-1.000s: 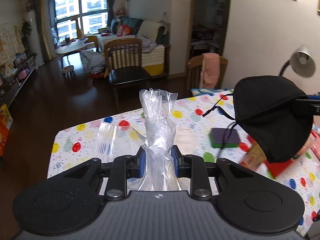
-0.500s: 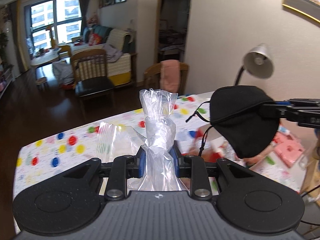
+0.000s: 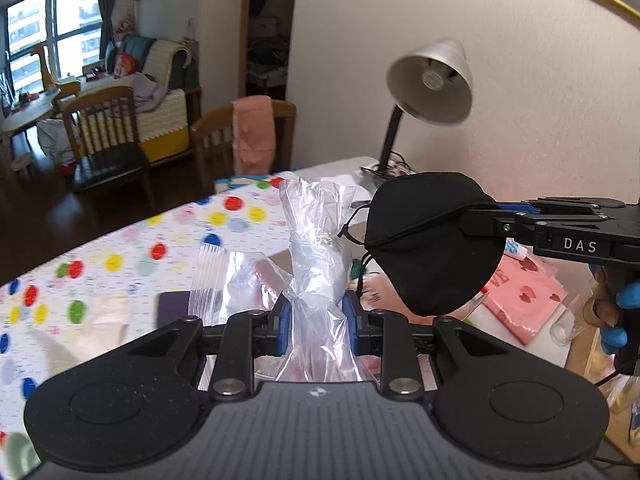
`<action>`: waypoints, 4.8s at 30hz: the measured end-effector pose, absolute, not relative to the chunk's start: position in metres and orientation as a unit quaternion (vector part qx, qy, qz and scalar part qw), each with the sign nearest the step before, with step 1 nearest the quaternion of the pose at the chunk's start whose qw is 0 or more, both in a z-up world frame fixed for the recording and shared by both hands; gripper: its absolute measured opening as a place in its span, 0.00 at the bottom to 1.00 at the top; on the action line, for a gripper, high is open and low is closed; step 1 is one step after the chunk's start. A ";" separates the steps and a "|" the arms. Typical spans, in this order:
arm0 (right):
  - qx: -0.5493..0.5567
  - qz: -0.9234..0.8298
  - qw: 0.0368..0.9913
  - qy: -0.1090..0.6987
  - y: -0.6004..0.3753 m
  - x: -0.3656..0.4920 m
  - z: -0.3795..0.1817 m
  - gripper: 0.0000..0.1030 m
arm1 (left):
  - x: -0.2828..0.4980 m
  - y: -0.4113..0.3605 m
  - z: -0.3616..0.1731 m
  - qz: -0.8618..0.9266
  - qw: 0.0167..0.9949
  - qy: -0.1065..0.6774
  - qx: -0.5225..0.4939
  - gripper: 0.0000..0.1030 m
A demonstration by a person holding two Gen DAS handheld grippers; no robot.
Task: Organize soft objects
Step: 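Carry the plastic bag and eye mask over into the cardboard box with both grippers, then open both grippers to release the bag and mask into the box, then move both tools back over the table toward the bubble wrap and white cloth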
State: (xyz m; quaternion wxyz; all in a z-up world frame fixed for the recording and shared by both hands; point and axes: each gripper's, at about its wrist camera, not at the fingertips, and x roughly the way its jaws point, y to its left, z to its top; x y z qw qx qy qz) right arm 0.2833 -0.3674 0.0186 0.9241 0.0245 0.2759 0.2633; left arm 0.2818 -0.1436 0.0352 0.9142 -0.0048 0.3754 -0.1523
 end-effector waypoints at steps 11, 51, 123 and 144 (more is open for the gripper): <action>0.021 0.229 0.926 0.300 -0.436 0.313 -0.015 0.23 | 0.335 -0.217 -0.001 -0.133 0.905 0.402 -0.035 0.25; 0.002 0.230 0.890 0.394 -0.449 0.384 -0.098 0.31 | 0.438 -0.264 -0.132 -0.097 0.866 0.491 -0.020 0.26; -0.042 0.368 0.875 0.312 -0.177 0.267 0.021 1.00 | 0.216 0.118 -0.012 0.056 0.932 0.343 -0.105 0.85; -0.073 0.251 0.877 0.404 -0.046 0.353 -0.058 1.00 | 0.292 0.195 -0.098 -0.013 0.876 0.465 -0.127 0.85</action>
